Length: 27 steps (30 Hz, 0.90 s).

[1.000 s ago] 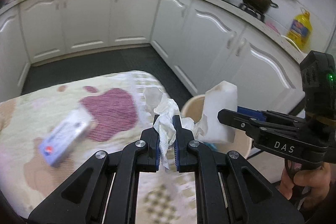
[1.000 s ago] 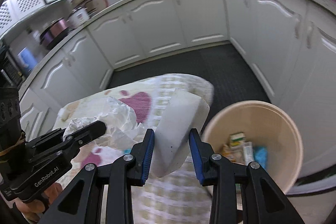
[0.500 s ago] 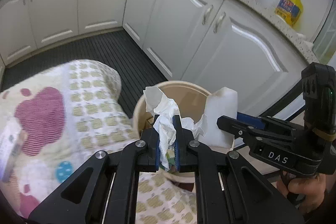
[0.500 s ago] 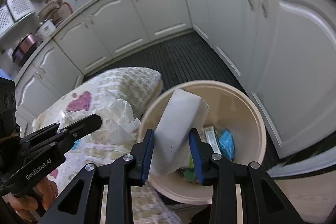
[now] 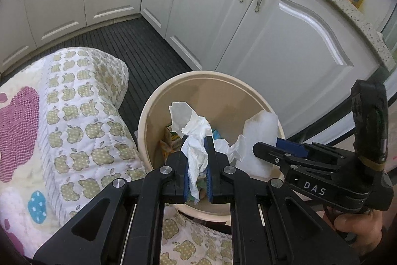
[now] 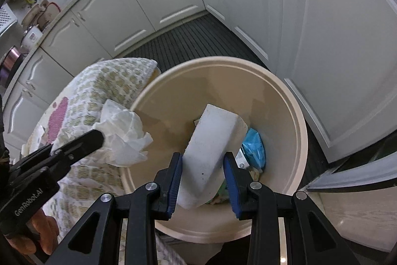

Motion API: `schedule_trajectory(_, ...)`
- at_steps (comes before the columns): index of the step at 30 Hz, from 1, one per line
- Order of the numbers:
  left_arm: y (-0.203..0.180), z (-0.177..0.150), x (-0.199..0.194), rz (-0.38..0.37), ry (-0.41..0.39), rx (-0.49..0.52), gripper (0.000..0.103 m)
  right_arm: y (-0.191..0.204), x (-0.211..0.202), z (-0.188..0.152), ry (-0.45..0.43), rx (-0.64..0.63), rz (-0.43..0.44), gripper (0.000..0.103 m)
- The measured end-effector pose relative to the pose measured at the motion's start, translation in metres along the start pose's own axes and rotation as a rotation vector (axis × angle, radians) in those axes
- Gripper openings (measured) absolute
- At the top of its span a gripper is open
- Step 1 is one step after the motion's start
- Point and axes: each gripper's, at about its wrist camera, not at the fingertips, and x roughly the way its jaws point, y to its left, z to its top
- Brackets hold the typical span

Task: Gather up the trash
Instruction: 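Open both tools to drop the tissue and foam block into the bucket, then move both tools back over the table toward the remaining foam block and medicine box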

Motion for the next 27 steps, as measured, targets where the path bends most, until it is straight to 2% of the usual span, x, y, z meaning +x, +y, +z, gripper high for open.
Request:
schedule_trajectory(6,-0.006,0.007,0.015,0.006,0.011,-0.003,0.008,-0.005,0.009,0.0,0.008,0.01,-0.046,0.035)
schedule_trajectory(11,-0.014,0.011,0.025,0.011,0.016,0.01,0.011,-0.009,0.011,0.002,0.003,0.018,-0.08,0.046)
schedule_trajectory(13,-0.016,0.011,0.027,0.014,0.018,0.016,0.017,-0.011,0.011,0.003,0.0,0.027,-0.084,0.046)
schedule_trajectory(15,-0.018,0.011,0.029,0.017,0.016,0.021,0.036,-0.011,0.011,0.003,-0.002,0.031,-0.081,0.047)
schedule_trajectory(18,-0.019,0.011,0.028,0.012,0.004,0.019,0.05,-0.01,0.01,0.004,-0.006,0.033,-0.078,0.047)
schedule_trajectory(27,-0.01,0.003,0.009,0.009,-0.015,0.021,0.051,0.001,-0.001,0.007,-0.035,0.023,-0.079,0.047)
